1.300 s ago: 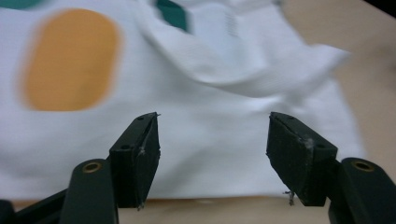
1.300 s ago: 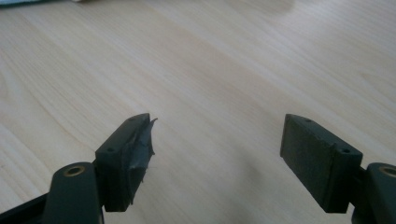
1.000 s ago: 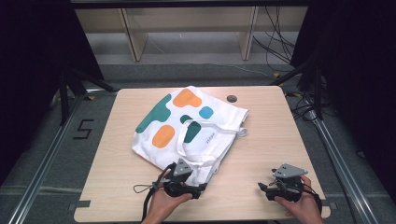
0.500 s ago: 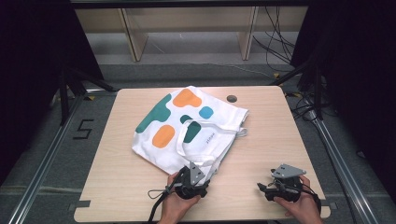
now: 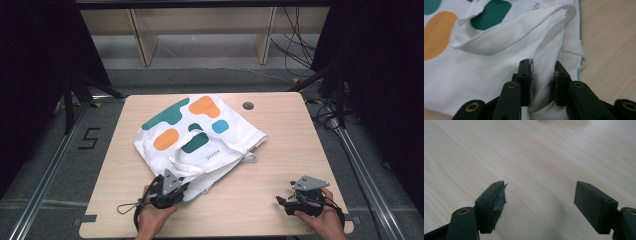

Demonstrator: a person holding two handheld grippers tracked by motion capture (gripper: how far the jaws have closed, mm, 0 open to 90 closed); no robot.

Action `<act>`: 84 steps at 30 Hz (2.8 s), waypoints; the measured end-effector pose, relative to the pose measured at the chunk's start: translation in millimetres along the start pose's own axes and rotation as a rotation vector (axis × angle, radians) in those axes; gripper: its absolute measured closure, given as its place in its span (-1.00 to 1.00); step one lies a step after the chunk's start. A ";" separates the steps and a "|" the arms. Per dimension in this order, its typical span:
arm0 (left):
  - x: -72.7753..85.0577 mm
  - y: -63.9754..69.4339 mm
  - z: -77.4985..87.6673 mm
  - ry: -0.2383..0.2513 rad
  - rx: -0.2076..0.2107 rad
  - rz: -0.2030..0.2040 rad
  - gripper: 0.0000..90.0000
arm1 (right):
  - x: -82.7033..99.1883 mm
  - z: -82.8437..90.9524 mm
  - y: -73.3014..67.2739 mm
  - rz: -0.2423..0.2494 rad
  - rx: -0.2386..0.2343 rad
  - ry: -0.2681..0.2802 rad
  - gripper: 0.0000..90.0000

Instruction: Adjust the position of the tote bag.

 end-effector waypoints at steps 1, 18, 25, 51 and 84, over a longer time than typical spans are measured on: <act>0.0 0.0 0.0 0.000 0.000 0.000 0.63 | 0.0 0.0 0.0 0.000 0.000 0.000 -0.42; 40.5 -57.4 37.6 -0.007 -0.132 0.147 0.61 | -50.5 -31.4 -11.2 0.032 0.016 0.101 -0.08; 40.5 -59.2 37.5 -0.003 -0.135 0.152 0.59 | -90.9 -63.9 -8.9 0.139 0.092 0.111 0.00; 44.0 -59.8 33.4 0.000 -0.115 0.177 0.36 | -116.3 -121.0 -10.6 0.268 0.170 0.062 0.73; 62.1 -49.4 42.0 -0.140 -0.105 0.085 0.43 | -35.8 -19.5 -57.9 0.287 0.043 0.038 0.62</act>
Point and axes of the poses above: each handheld gripper's, and its own axes: z roughly backward along the jaws, x roughly out of its underside, y roughly to its right, the point moved 5 cm from there along -z, roughly forward along the jaws, and after that the axes turned 8 degrees about x, right-handed, at the moved point
